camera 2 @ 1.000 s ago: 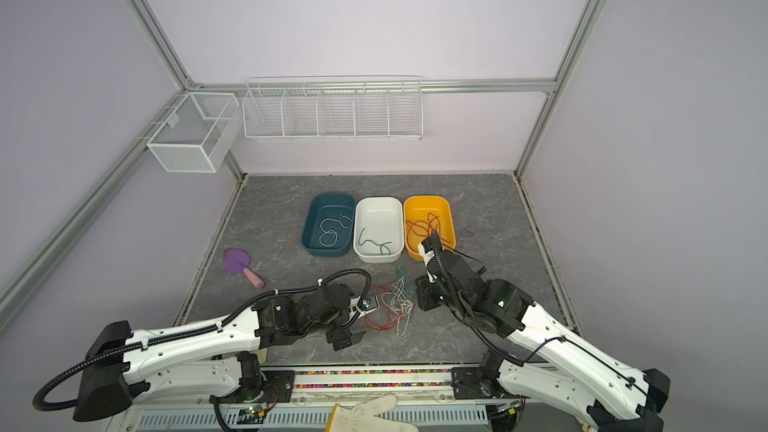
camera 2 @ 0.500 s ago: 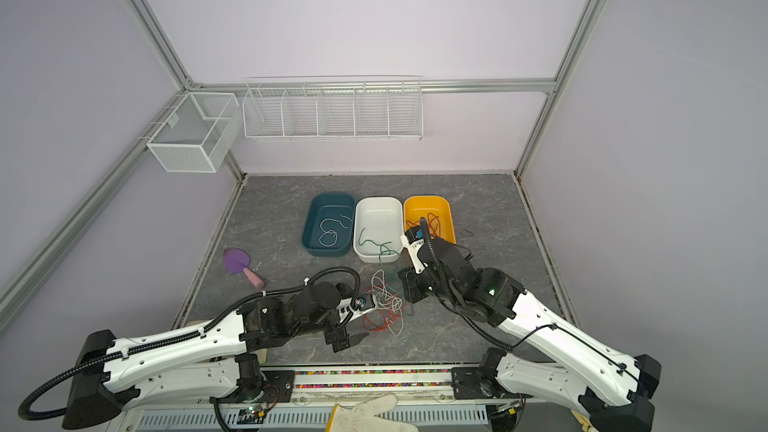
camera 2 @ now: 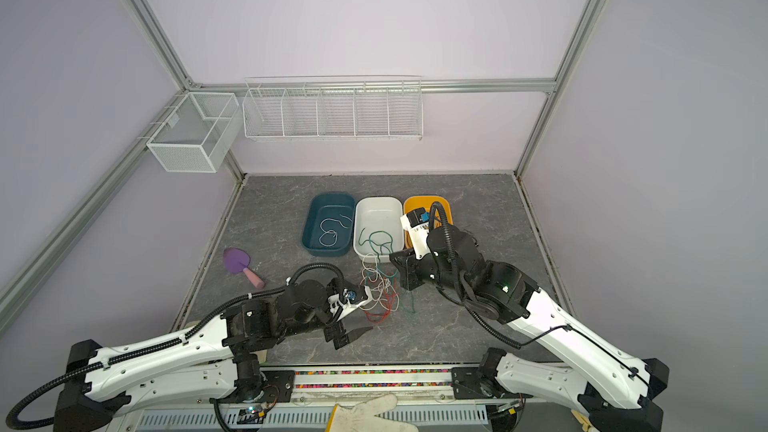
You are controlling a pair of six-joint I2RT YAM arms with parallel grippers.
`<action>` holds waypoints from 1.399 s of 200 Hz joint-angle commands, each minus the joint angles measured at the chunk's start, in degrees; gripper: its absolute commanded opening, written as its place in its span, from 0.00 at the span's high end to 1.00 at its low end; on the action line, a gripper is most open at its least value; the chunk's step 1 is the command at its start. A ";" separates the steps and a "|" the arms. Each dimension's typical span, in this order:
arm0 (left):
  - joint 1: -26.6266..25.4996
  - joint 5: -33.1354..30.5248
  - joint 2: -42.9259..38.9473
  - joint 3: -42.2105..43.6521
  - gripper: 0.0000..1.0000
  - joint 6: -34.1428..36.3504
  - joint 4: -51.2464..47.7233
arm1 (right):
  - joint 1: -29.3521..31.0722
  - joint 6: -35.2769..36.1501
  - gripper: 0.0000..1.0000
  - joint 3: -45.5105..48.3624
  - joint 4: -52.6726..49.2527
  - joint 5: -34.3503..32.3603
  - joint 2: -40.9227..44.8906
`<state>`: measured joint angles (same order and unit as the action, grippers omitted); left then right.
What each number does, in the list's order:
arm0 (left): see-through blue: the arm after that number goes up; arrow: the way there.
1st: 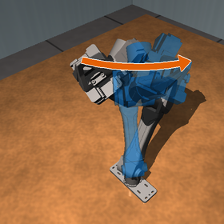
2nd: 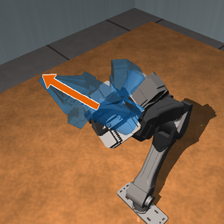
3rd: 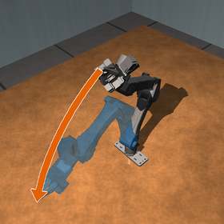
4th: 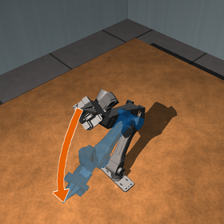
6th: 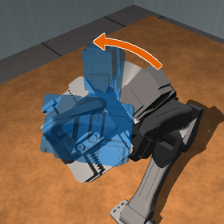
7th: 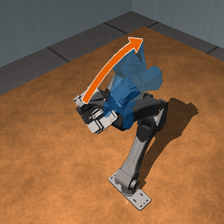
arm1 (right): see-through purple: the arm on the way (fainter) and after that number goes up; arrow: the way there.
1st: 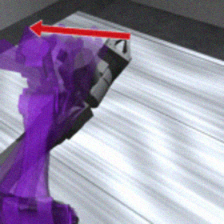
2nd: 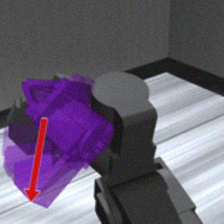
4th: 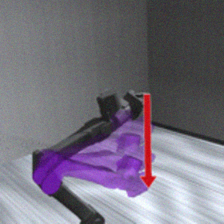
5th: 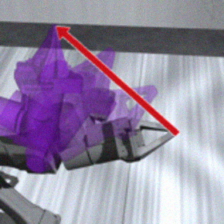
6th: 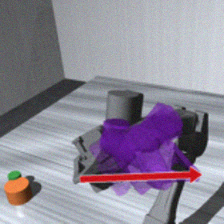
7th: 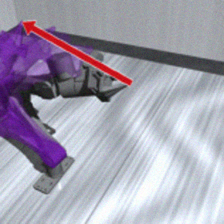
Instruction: Untangle the cables
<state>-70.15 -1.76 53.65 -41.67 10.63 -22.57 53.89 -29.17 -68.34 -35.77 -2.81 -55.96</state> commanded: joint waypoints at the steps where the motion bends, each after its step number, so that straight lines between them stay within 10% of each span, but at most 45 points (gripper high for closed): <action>1: -0.07 -1.56 -0.92 -1.65 0.01 -1.53 1.38 | 0.37 -0.63 0.93 -2.91 3.26 3.28 0.40; 107: -0.07 -20.65 -1.54 1.19 0.12 -5.22 13.77 | 0.45 -4.04 0.94 -2.82 9.86 9.79 5.26; 280: -0.07 -18.93 -5.29 14.05 0.71 -22.15 34.78 | 0.49 -7.04 0.93 0.62 14.02 10.55 10.21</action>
<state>-70.15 -22.17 48.73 -28.86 -8.78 8.84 54.11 -35.03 -68.77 -24.21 8.27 -46.72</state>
